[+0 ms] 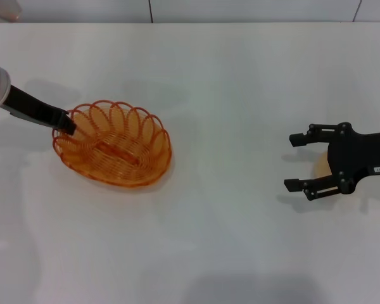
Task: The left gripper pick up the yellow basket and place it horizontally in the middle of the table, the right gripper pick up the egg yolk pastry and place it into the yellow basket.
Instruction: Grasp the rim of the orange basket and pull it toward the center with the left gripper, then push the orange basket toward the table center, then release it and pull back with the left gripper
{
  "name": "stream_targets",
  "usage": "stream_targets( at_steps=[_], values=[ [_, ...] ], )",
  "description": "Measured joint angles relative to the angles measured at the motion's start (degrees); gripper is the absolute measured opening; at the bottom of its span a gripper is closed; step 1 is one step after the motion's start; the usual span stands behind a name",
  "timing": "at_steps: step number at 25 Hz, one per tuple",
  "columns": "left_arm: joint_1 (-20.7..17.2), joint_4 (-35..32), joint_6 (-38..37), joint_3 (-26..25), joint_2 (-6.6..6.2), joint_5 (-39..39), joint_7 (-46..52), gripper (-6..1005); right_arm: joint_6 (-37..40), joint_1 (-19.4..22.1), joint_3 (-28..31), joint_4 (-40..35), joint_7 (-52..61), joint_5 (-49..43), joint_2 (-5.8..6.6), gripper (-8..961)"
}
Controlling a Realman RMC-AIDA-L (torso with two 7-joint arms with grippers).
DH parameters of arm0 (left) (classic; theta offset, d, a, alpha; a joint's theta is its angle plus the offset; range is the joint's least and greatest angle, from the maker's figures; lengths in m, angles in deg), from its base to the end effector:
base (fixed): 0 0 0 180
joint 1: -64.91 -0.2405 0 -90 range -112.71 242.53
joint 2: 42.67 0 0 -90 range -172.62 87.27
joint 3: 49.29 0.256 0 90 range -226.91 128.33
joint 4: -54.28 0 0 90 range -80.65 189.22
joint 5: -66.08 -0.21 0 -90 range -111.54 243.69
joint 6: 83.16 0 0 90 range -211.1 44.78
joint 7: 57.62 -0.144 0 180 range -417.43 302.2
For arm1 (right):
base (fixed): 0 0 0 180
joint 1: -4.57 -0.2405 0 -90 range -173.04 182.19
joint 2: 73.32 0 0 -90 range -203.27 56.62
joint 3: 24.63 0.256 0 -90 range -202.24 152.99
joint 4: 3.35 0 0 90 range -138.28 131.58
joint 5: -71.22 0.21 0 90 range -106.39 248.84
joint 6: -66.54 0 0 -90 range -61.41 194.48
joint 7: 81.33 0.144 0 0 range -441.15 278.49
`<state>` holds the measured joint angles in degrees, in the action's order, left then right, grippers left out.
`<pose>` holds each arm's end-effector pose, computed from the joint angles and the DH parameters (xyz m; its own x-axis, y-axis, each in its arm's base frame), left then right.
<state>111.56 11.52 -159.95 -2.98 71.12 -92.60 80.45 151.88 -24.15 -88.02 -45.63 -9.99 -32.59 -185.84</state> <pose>-0.2696 0.4096 0.0394 0.4941 0.8691 0.0215 0.7643 -0.4225 -0.4872 0.2525 0.3358 0.0069 0.9477 -0.0797 -0.3092 -0.1405 -0.9737 -0.1795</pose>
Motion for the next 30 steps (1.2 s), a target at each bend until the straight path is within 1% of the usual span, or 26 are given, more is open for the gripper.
stream_targets(
  at_steps=[6,10,14,17,20,24,27,30],
  values=[
    [-0.57,-0.29,0.22,-0.2,0.47,0.99,-0.35,109,0.0,0.31,0.03,-0.16,0.02,0.02,-0.36,880],
    [-1.04,-1.47,-1.4,-0.12,0.56,5.48,-1.26,105,0.07,1.24,0.03,-1.13,0.03,0.14,-0.51,880],
    [-1.89,-3.49,-4.6,-0.13,0.55,10.43,-1.2,101,0.16,2.24,0.07,-2.92,0.01,0.42,-1.1,879],
    [-1.86,-5.52,-6.94,-0.29,0.55,12.81,0.67,98,0.05,3.38,0.16,-4.35,-0.26,0.47,-1.46,879],
    [-1.79,-7.85,-8.47,-0.24,0.72,13.25,4.79,92,0.08,3.97,0.18,-5.01,-0.56,0.32,-1.68,879],
    [-0.73,-8.1,-8.89,0.59,0.73,12.76,12.19,79,0.15,4.61,0.21,-5.13,-2.2,0.22,-1.86,879],
    [0.24,-8.12,-9.23,2.72,0.74,12.73,17.19,80,0.03,4.83,0.21,-5.08,-3.66,0.26,-1.97,879],
    [1.13,-7.89,-9.26,4.48,1.19,12.83,21.71,87,0.06,4.88,0.2,-4.86,-4.9,0.25,-2.05,879]
  ],
)
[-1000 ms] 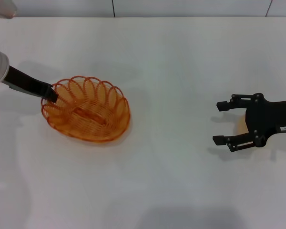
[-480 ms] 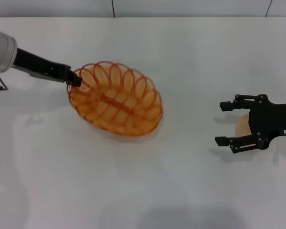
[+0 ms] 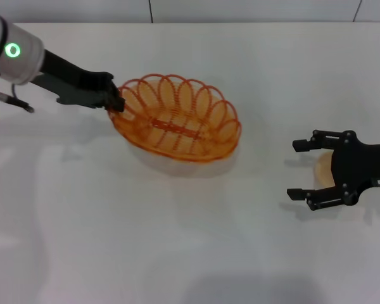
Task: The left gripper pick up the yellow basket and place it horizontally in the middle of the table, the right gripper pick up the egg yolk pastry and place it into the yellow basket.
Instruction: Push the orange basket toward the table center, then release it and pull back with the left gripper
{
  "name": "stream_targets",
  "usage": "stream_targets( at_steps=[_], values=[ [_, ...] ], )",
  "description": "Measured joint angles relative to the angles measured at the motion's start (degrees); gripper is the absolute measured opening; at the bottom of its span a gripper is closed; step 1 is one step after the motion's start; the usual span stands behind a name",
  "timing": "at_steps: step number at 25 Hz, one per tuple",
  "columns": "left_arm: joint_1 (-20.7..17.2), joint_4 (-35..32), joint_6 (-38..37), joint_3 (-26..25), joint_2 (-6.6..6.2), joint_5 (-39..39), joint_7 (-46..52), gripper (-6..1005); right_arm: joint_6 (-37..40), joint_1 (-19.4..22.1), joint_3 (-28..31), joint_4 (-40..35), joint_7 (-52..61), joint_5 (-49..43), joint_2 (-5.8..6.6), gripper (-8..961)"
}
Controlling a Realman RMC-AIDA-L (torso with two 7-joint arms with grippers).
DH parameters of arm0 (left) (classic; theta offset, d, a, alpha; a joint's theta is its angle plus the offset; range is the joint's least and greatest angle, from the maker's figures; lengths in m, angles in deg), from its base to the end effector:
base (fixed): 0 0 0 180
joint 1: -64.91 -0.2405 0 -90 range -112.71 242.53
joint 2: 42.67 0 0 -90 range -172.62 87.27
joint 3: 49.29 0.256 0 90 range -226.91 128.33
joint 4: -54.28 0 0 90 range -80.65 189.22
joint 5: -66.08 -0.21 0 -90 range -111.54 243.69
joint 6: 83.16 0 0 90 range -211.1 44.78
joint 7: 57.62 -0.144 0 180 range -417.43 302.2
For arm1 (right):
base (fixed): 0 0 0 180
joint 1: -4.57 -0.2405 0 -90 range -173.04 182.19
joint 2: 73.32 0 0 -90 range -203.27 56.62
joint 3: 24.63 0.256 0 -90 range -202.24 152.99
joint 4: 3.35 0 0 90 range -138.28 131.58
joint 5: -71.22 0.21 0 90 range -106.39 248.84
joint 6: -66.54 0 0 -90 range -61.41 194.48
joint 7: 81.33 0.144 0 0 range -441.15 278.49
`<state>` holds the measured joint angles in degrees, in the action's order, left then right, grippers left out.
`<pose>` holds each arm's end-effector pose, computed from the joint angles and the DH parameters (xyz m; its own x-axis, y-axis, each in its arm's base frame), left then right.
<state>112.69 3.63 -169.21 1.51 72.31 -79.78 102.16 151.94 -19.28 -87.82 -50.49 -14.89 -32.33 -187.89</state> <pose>-0.2041 0.4099 0.0323 0.2744 0.9483 0.1593 0.9371 -0.2265 -0.2657 0.2596 0.3197 0.0051 0.9510 -0.0024 -0.3091 -0.0789 -0.9687 -0.2352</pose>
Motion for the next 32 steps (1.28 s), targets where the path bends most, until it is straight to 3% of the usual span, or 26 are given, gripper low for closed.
stream_targets(
  at_steps=[6,10,30,32],
  values=[
    [0.7,0.55,0.53,1.43,2.89,0.37,8.14,100,0.48,0.49,-0.02,-0.15,-1.53,0.16,-0.15,878],
    [0.2,2.34,2.18,1.43,3.8,0.87,11.12,108,0.51,0.56,-0.01,-0.27,-2.25,0.19,-0.15,878],
    [-0.73,7.95,4.73,0.94,3.91,4.69,12.58,151,2.3,0.43,0.0,-0.9,-3.06,0.47,-0.13,877],
    [-0.77,7.83,4.42,1.12,3.92,4.8,12.58,247,2.35,0.46,0.0,-0.94,-3.07,0.47,-0.13,877]
  ],
)
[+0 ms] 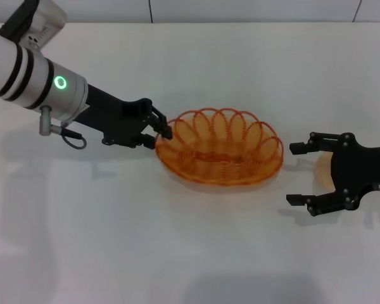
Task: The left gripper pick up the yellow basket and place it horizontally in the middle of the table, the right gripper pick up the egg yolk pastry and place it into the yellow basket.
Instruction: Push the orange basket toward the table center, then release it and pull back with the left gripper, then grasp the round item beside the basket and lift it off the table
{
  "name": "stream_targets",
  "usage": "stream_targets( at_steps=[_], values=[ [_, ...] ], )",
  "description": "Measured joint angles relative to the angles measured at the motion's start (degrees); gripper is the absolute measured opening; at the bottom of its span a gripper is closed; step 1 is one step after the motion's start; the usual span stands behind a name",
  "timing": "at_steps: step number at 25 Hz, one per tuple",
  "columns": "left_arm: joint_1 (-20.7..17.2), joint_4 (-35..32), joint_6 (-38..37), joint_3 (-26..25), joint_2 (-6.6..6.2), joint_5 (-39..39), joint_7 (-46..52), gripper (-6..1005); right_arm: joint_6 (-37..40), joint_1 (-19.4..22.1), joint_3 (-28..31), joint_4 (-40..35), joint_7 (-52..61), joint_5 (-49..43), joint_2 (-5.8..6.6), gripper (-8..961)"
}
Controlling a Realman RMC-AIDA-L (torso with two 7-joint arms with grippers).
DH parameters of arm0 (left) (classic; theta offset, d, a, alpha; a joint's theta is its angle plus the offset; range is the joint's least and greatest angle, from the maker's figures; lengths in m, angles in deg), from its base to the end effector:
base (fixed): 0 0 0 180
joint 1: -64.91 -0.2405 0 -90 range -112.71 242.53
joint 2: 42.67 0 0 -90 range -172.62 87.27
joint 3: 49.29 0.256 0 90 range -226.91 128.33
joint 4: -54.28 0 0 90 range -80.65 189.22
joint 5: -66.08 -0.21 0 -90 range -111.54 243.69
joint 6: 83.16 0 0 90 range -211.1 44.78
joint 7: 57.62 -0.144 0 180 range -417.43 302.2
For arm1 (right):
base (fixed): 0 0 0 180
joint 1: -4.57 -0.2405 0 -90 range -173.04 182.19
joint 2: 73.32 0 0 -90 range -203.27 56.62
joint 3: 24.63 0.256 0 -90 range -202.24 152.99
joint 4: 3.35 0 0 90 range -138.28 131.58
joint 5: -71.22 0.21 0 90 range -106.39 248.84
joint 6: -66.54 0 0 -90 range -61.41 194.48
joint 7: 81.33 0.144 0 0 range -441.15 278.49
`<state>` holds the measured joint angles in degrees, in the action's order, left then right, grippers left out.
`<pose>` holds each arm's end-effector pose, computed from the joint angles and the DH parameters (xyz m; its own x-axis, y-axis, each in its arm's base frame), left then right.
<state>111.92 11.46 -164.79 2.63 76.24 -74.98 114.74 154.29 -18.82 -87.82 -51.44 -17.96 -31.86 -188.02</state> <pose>-0.2071 0.3905 -0.0224 -0.0391 0.9886 0.1452 0.9934 0.0541 -0.1007 0.2556 0.3143 0.0064 0.9463 0.0626 -0.3173 -0.0122 -0.9735 -0.2285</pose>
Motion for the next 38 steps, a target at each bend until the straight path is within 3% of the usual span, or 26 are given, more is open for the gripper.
stream_targets(
  at_steps=[3,14,17,20,26,31,33,34,38],
  values=[
    [0.28,-0.55,-0.68,0.4,-0.02,0.06,-0.09,392,0.32,-0.01,0.0,0.0,0.03,0.06,0.0,877],
    [-0.47,-2.95,-2.01,0.52,-1.3,-0.67,-5.71,602,0.6,0.13,0.75,0.0,0.16,0.09,0.0,876],
    [-2.2,-7.07,-2.68,0.44,-1.12,0.42,-9.73,731,0.59,0.13,0.89,0.01,0.6,0.09,0.0,876],
    [-5.57,-10.63,-2.76,0.25,-0.94,8.19,-19.68,860,0.58,0.13,1.42,0.01,1.58,0.06,0.0,876],
    [-11.83,-10.89,-3.95,0.31,-0.77,22.88,-47.58,878,0.6,0.29,3.46,-0.02,4.5,-0.12,0.23,875],
    [-16.17,-10.45,-4.35,0.45,-0.32,24.79,-65.68,878,0.49,0.3,5.29,-0.06,6.62,-0.33,0.52,875],
    [-16.65,-10.37,-4.42,0.45,-0.21,24.89,-67.81,877,0.15,0.3,5.54,-0.06,7.5,-0.54,0.6,875],
    [-18.63,-9.86,-5.15,0.56,0.15,25.54,-76.09,877,-0.06,0.3,5.64,-0.07,8.06,-0.65,0.67,875],
    [-20.27,-7.23,-5.34,0.23,0.17,27.05,-85.16,876,-1.85,0.28,5.86,-0.08,10.13,-0.81,0.89,875]
  ],
)
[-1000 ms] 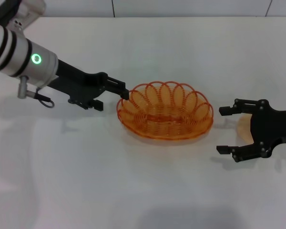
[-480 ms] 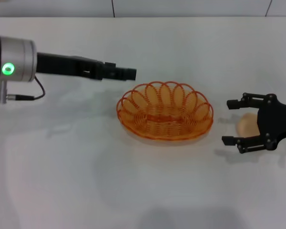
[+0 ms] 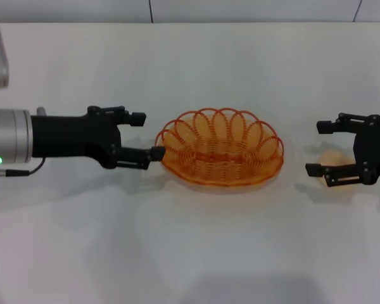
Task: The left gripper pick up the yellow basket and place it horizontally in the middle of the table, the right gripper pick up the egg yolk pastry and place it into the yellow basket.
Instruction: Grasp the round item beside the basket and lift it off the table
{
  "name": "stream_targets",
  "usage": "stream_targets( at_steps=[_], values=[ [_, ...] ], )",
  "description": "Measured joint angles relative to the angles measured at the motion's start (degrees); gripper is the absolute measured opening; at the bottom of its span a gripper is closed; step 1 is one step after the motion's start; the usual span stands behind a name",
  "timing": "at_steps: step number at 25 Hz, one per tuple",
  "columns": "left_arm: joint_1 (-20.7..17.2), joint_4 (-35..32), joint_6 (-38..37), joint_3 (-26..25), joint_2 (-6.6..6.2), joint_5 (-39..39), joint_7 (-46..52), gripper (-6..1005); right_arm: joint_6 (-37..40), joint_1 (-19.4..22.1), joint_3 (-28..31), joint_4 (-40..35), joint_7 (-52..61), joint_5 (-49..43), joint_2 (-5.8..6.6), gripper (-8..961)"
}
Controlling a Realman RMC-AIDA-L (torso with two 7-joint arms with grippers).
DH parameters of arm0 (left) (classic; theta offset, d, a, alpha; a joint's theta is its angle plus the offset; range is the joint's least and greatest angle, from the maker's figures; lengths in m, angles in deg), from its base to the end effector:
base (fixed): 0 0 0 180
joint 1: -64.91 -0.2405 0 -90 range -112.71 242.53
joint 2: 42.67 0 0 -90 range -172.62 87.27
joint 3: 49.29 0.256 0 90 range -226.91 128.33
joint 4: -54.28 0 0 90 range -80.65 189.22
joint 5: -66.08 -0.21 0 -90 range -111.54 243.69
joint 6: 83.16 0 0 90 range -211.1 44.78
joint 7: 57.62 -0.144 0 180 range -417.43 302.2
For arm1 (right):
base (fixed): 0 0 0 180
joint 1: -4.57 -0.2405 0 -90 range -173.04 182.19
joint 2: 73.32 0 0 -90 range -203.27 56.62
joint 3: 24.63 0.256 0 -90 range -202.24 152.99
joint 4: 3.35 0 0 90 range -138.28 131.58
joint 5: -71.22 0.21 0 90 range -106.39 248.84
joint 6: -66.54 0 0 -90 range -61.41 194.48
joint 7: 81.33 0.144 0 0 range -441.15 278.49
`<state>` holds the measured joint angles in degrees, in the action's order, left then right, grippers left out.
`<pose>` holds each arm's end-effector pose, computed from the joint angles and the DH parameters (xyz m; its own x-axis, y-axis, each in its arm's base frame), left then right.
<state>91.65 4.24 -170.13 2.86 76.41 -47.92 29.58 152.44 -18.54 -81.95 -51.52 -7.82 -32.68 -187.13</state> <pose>-0.2511 0.3310 0.0050 0.8713 0.3263 0.3666 0.4062 -0.8987 -0.1656 0.2692 0.3259 0.0298 0.9234 -0.1248 -0.3630 -0.2349 -0.9316 -0.2773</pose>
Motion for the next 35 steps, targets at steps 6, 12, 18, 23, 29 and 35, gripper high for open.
stream_targets(
  at_steps=[6,12,18,23,29,35],
  values=[
    [-0.39,3.36,-0.34,-0.94,-0.64,-0.41,-5.92,874,-1.47,0.05,0.02,-1.72,5.61,-2.92,0.0,874],
    [-1.06,3.14,-4.09,-0.99,-1.61,-0.54,-5.82,872,-2.3,0.47,0.01,-4.45,11.06,-7.45,-0.27,874],
    [-1.9,3.98,-5.68,-1.0,-2.19,-0.87,-6.53,869,-2.92,0.15,0.02,-5.39,14.08,-9.71,-0.28,865],
    [-2.48,3.88,-5.6,-1.0,-2.15,-0.87,-6.66,867,-4.55,0.21,-0.02,-4.79,14.3,-10.3,-0.32,857],
    [-3.2,4.0,-5.67,-1.0,-2.01,-0.94,-7.16,866,-6.52,0.57,-0.19,-4.36,14.54,-11.18,-0.43,846],
    [-3.54,4.17,-5.45,-1.0,-2.03,-0.72,-7.18,864,-7.44,0.59,-0.18,-4.05,14.58,-11.27,-0.46,700]
  ],
)
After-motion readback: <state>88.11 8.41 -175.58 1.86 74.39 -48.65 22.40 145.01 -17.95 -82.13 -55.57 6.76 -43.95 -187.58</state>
